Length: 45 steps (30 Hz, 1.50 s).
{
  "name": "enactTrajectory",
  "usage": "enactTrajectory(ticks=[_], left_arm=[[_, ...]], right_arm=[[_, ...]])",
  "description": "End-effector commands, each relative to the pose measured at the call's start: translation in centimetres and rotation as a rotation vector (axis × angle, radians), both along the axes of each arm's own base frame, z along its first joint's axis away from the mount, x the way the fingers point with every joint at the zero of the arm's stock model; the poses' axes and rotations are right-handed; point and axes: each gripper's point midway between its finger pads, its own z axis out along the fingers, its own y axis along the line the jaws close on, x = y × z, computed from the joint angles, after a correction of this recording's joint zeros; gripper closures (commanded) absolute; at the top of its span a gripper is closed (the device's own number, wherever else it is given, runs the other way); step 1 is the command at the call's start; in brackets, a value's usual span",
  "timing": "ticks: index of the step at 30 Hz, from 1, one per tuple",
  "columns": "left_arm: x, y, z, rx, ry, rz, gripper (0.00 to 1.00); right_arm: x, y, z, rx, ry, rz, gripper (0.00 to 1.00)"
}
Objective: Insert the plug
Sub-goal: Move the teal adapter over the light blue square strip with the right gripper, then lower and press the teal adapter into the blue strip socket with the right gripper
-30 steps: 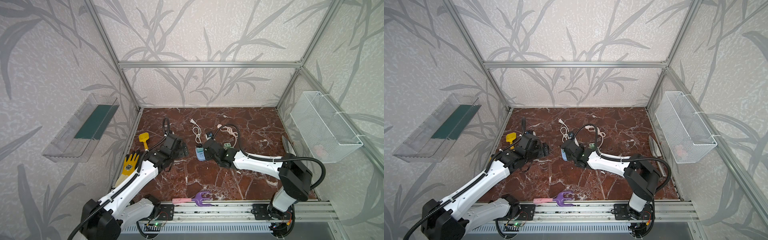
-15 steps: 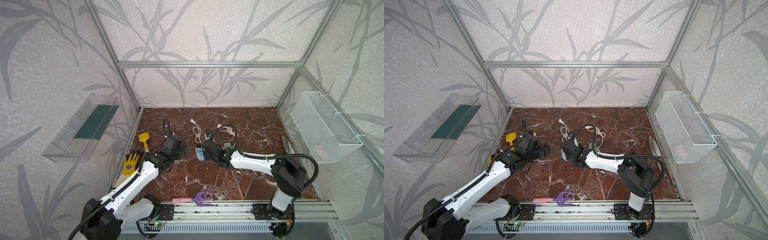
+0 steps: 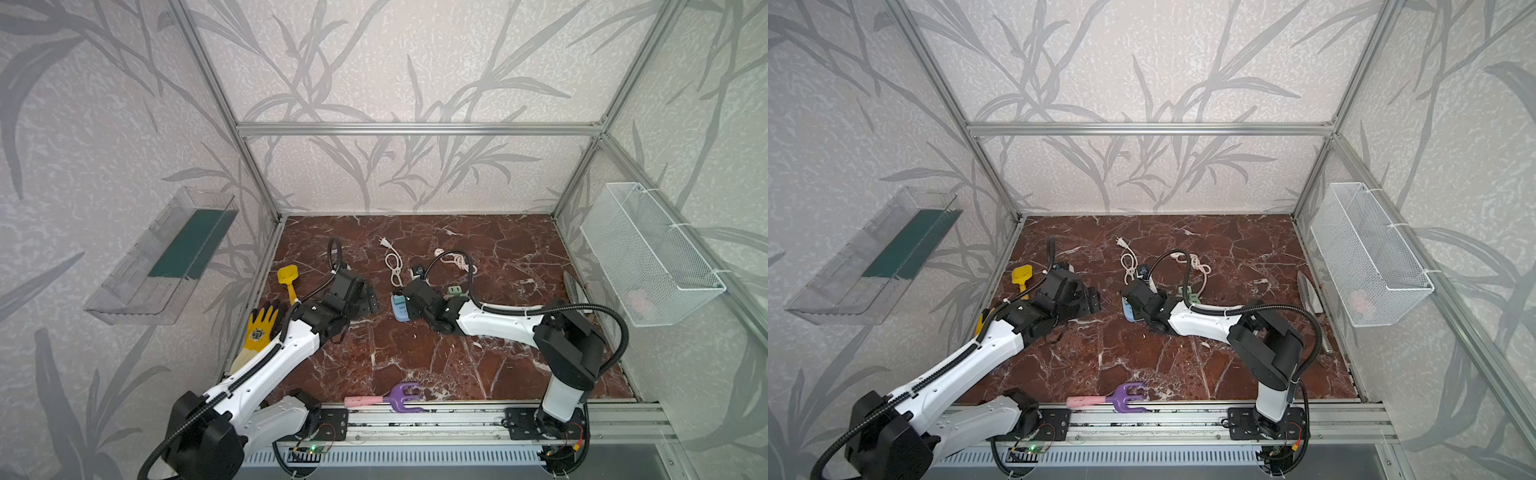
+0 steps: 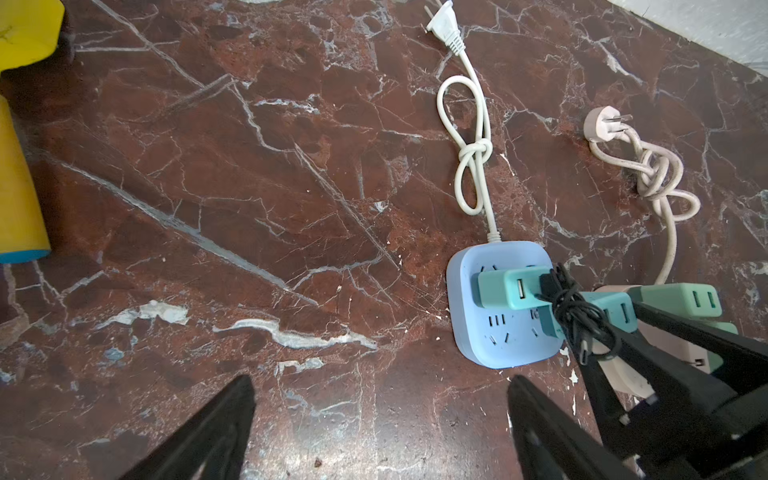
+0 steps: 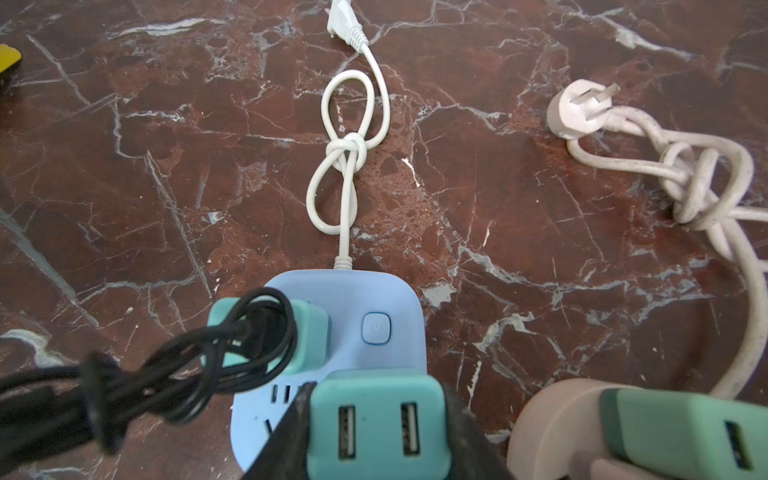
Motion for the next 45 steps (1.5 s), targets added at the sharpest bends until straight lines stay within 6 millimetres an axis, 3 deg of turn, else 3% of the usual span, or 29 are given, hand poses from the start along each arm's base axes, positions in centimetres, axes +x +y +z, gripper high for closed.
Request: enactTrajectory(ticks=[1,26,45], left_arm=[[0.1,-0.2,-0.3,-0.003,0.000,-0.002,0.07],[0.0,0.3,-1.0,0.016,0.006,0.011,0.06],[0.0,0.4,-1.5,0.025,0.010,0.016,0.07]], right_arm=[[0.2,-0.3,-0.2,0.003,-0.008,-0.020,1.00],[-1.2,-1.2,-3.1,-0.037,0.045,-0.012,1.00],[-3.4,-2.1,-7.4,-0.148,0.173,-0.012,1.00]])
